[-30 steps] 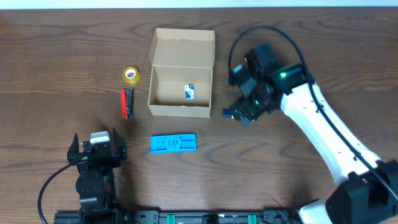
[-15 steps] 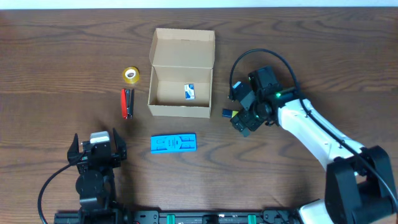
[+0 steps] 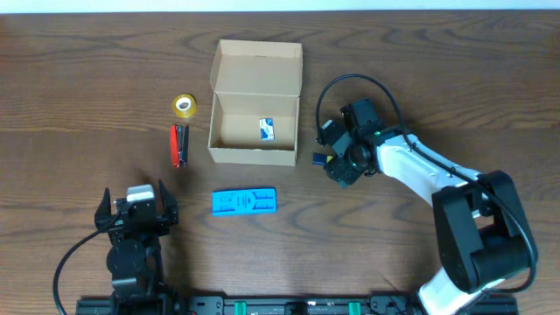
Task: Pack container
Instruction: 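Move the right gripper to the yellow highlighter and grasp it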
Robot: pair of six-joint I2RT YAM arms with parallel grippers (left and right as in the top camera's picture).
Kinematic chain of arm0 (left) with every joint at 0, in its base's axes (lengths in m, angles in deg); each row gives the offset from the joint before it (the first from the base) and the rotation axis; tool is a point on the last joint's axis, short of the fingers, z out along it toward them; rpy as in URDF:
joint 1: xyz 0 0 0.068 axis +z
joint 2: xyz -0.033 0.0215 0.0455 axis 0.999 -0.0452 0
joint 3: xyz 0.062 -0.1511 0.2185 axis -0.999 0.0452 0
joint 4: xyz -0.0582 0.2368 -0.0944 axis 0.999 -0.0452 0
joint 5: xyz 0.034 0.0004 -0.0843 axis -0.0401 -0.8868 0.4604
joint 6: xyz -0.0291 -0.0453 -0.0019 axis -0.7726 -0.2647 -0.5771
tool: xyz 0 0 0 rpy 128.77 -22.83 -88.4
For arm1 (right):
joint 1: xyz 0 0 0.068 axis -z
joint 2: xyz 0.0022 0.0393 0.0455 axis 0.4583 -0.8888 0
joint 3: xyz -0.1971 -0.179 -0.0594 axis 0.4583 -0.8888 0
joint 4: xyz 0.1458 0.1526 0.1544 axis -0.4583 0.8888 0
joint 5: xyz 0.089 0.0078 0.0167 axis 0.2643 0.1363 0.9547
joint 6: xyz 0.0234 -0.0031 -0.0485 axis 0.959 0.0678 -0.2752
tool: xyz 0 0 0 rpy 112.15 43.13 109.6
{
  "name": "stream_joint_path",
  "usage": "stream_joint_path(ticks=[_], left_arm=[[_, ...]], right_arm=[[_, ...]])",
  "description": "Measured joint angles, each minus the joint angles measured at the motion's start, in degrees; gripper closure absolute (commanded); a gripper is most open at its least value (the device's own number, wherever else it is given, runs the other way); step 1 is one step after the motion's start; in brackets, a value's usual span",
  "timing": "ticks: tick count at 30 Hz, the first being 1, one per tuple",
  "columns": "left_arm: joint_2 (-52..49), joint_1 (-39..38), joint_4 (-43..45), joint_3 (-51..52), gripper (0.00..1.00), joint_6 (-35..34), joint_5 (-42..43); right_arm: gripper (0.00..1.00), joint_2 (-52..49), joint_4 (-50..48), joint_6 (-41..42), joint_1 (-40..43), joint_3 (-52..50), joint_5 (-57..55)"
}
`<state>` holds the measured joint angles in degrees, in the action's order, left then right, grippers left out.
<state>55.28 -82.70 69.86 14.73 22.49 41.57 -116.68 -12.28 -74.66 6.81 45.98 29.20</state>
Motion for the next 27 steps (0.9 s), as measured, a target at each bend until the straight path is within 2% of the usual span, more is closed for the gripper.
stream_joint_path(ticks=[1,3,7,13,16,18,23,27], left_arm=[[0.0,0.0,0.0,0.0,0.05,0.0,0.0],[0.0,0.0,0.0,0.0,0.05,0.0,0.0],[0.0,0.0,0.0,0.0,0.05,0.0,0.0],[0.0,0.0,0.0,0.0,0.05,0.0,0.0],[0.0,0.0,0.0,0.0,0.05,0.0,0.0],[0.0,0.0,0.0,0.0,0.05,0.0,0.0],[0.0,0.0,0.0,0.0,0.05,0.0,0.0],[0.0,0.0,0.0,0.0,0.04,0.0,0.0]], right_arm=[[0.67,0.0,0.1,0.1,0.0,0.0,0.0],[0.83,0.0,0.3,0.2,0.0,0.0,0.2],[0.93,0.0,1.0,1.8,0.0,0.3,0.6],[0.97,0.0,5.9,4.8,0.0,1.9,0.6],[0.97,0.0,9.1,6.2,0.0,4.3,0.6],[0.93,0.8,11.3,6.8,0.0,7.1,0.6],[0.96,6.1,16.1,7.5,-0.1,13.6,0.8],[0.94,10.1,17.7,7.7,-1.4,19.3,0.8]])
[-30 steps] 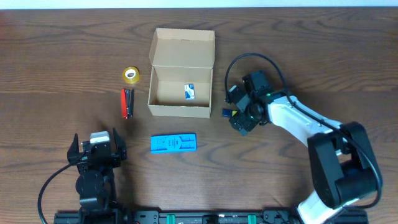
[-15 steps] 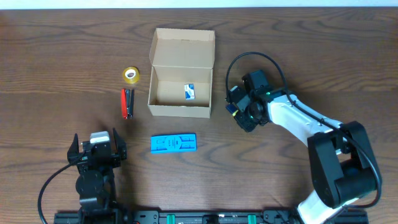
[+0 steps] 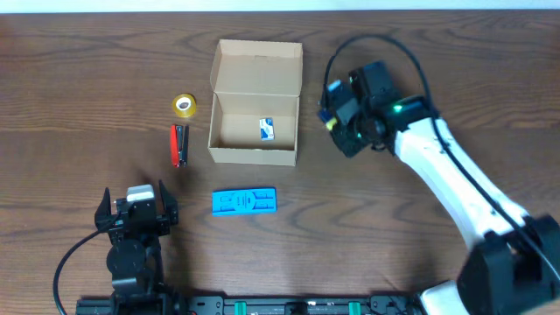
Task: Pack container
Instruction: 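Move the right gripper to the yellow highlighter and grasp it, then lower the highlighter into the cardboard box and open the right gripper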
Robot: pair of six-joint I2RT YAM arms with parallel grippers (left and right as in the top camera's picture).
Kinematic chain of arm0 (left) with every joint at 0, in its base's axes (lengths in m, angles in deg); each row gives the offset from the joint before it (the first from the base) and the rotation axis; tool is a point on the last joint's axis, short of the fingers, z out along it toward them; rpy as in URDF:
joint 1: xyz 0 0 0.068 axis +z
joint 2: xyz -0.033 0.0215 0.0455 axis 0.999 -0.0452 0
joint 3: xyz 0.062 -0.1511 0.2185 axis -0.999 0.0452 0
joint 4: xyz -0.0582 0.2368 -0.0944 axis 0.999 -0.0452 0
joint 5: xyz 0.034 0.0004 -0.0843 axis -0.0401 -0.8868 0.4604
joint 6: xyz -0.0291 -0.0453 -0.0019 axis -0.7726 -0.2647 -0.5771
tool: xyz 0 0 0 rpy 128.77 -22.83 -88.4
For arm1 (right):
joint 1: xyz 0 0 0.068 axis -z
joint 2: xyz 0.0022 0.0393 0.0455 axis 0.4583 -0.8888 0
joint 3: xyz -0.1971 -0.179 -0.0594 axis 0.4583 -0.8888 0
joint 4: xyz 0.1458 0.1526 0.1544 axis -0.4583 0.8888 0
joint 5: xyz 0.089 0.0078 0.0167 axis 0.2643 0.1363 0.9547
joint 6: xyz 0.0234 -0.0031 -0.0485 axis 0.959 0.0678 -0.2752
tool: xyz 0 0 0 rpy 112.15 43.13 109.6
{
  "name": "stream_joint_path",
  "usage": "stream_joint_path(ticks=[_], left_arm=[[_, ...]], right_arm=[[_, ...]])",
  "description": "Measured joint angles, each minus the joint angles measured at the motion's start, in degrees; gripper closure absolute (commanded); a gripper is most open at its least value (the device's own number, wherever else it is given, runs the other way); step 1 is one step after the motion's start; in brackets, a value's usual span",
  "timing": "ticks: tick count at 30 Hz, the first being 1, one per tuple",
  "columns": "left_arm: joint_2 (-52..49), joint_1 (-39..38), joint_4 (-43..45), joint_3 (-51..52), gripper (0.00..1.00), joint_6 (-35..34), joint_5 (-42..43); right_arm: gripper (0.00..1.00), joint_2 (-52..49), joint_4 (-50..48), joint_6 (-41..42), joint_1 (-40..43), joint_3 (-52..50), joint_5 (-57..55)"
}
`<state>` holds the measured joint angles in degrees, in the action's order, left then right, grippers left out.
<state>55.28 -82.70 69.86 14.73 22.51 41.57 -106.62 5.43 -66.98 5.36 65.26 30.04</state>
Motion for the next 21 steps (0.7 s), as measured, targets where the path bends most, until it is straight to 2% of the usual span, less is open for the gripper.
stream_joint_path(ticks=[10,21], left_arm=[[0.0,0.0,0.0,0.0,0.05,0.0,0.0],[0.0,0.0,0.0,0.0,0.05,0.0,0.0]], right_arm=[[0.92,-1.4,-6.3,0.0,-7.1,7.7,1.0],[0.92,-19.6,-6.3,0.0,-11.3,18.5,2.8]])
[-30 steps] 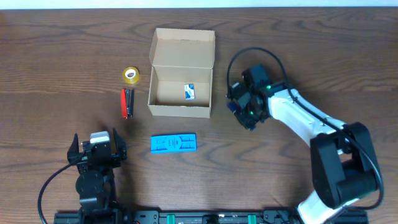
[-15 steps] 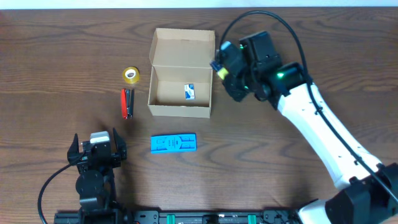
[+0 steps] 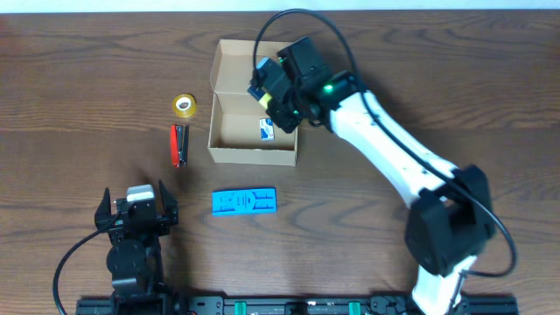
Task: Pack container
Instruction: 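Lower the highlighter into the cardboard box and open the right gripper, then move the right gripper to the blue duster and grasp it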
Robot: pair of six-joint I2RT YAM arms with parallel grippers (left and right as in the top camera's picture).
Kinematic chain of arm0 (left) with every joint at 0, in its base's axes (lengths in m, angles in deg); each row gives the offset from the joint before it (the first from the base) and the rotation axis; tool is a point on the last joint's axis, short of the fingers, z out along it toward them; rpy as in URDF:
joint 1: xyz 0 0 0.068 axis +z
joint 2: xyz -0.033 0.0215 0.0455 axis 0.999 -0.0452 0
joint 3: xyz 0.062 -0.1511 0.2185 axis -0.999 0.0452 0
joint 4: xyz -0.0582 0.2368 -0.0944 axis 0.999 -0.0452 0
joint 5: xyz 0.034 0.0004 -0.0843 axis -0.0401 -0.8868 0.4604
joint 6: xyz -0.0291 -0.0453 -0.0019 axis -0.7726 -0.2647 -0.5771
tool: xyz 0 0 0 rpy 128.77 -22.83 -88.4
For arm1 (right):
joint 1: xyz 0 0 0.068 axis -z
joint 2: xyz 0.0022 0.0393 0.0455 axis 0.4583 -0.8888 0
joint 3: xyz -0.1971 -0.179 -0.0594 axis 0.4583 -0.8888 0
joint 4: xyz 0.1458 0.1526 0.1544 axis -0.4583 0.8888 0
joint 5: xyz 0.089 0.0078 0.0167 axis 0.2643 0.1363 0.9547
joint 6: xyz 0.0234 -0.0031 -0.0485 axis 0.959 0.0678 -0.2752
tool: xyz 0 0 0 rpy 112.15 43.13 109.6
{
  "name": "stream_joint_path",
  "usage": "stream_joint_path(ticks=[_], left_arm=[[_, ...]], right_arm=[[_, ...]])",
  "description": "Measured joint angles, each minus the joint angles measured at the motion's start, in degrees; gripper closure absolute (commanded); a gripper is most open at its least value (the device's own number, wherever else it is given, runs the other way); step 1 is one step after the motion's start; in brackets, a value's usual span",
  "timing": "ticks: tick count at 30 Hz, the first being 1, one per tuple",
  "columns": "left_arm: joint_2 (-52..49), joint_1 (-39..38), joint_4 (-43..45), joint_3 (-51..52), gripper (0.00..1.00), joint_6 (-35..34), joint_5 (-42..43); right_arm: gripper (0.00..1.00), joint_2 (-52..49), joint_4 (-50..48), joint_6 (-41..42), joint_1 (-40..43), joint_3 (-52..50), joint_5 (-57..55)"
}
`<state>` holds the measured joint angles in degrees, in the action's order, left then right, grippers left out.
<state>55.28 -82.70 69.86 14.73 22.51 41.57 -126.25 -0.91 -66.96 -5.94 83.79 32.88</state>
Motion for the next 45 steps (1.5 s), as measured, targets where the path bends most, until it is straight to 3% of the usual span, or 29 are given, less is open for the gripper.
stream_joint_path(ticks=[6,12,14,15,16,23,35,45], left_arm=[[0.0,0.0,0.0,0.0,0.05,0.0,0.0],[0.0,0.0,0.0,0.0,0.05,0.0,0.0],[0.0,0.0,0.0,0.0,0.05,0.0,0.0],[0.0,0.0,0.0,0.0,0.05,0.0,0.0],[0.0,0.0,0.0,0.0,0.05,0.0,0.0],[0.0,0.0,0.0,0.0,0.05,0.0,0.0],[0.0,0.0,0.0,0.0,0.05,0.0,0.0],[0.0,0.0,0.0,0.0,0.05,0.0,0.0]], right_arm=[[0.88,-3.7,3.8,-0.2,-1.6,0.4,0.2],[0.57,-5.5,3.4,-1.7,-1.9,0.4,0.0],[0.44,-5.5,2.3,-2.0,-1.9,0.6,-0.3],[0.31,-5.5,1.8,-2.6,-1.9,0.8,-0.5],[0.28,-5.5,1.7,-2.6,-1.9,0.9,-0.7],[0.27,-5.5,2.6,-3.3,-1.9,5.2,-1.3],[0.21,1.3,24.0,-17.9,-8.3,11.0,6.7],[0.17,-0.6,28.6,-22.6,-14.3,10.5,8.0]])
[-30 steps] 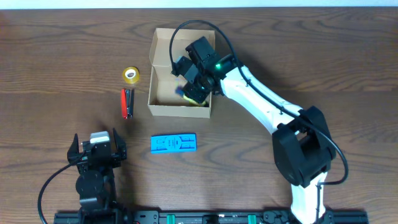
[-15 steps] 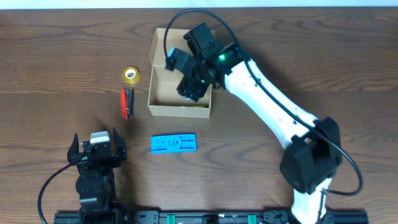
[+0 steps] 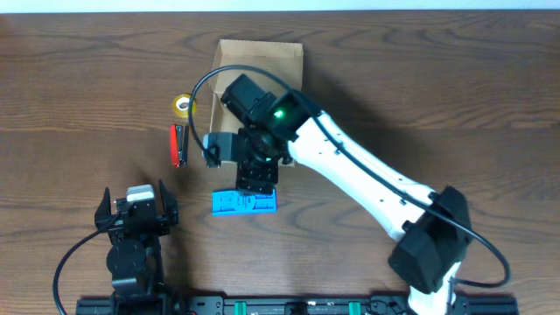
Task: Pack container
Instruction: 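Move the right gripper to the blue duster and grasp it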
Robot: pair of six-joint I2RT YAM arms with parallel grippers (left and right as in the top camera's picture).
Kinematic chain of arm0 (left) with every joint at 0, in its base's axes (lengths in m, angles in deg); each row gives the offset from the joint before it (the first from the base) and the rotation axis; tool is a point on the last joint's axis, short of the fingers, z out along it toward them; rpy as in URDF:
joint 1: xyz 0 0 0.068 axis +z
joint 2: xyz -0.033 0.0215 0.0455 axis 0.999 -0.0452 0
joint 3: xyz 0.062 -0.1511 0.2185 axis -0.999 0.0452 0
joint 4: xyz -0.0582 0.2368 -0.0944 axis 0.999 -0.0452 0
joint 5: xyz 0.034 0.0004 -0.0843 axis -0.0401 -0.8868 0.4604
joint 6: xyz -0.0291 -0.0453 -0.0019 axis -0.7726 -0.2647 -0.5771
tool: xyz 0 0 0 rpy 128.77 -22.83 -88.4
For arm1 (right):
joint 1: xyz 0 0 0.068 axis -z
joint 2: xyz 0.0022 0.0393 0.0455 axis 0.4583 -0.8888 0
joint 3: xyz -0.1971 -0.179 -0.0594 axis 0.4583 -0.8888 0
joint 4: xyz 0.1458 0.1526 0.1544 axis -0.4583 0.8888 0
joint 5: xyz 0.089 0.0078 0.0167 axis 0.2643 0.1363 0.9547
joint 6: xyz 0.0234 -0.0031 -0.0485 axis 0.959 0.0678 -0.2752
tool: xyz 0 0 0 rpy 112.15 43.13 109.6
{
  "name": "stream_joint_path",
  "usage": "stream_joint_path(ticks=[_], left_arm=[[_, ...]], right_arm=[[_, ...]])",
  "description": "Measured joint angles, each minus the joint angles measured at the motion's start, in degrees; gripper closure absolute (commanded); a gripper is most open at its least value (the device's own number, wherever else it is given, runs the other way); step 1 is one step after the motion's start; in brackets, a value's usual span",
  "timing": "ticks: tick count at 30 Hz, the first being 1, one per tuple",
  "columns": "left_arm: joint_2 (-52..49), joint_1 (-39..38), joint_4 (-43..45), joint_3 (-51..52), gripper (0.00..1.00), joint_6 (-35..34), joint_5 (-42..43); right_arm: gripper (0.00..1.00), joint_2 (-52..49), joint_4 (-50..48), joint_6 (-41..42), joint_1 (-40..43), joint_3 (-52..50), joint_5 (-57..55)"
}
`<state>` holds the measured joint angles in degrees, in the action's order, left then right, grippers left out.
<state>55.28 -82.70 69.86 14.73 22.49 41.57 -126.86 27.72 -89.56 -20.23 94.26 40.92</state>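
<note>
The cardboard box (image 3: 260,54) stands at the back middle, mostly covered by my right arm; only its raised lid and far wall show. My right gripper (image 3: 211,146) reaches down over the box's left side. A speck of blue shows at its tip, so it looks shut on a small blue object. A flat blue piece (image 3: 234,203) lies in front of the box, partly under the wrist. A yellow tape roll (image 3: 183,105) and a red-and-black tool (image 3: 178,144) lie left of the box. My left gripper (image 3: 136,208) rests open near the front edge.
The box's inside and the small blue-and-white item in it are hidden by the arm. The right arm stretches diagonally from the front right across the table's middle. The table's back edge runs just behind the box.
My right gripper has moved from above the box's back right corner to its left side, lower and nearer the front wall. The left arm has not moved.
My right gripper was down at a small blue object on the table right of the box. Then it held that object up, further back and right of the box. After that it carried it over the box's back right, and now it is over the box's left side.
</note>
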Motion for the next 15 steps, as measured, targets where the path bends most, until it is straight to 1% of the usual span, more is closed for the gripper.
stream_joint_path(ticks=[5,15], left_arm=[[0.0,0.0,0.0,0.0,0.05,0.0,0.0],[0.0,0.0,0.0,0.0,0.05,0.0,0.0]], right_arm=[[0.16,-3.7,1.1,-0.2,-0.9,-1.4,0.1],[0.15,-7.9,0.8,-0.3,-1.1,-3.3,0.0]])
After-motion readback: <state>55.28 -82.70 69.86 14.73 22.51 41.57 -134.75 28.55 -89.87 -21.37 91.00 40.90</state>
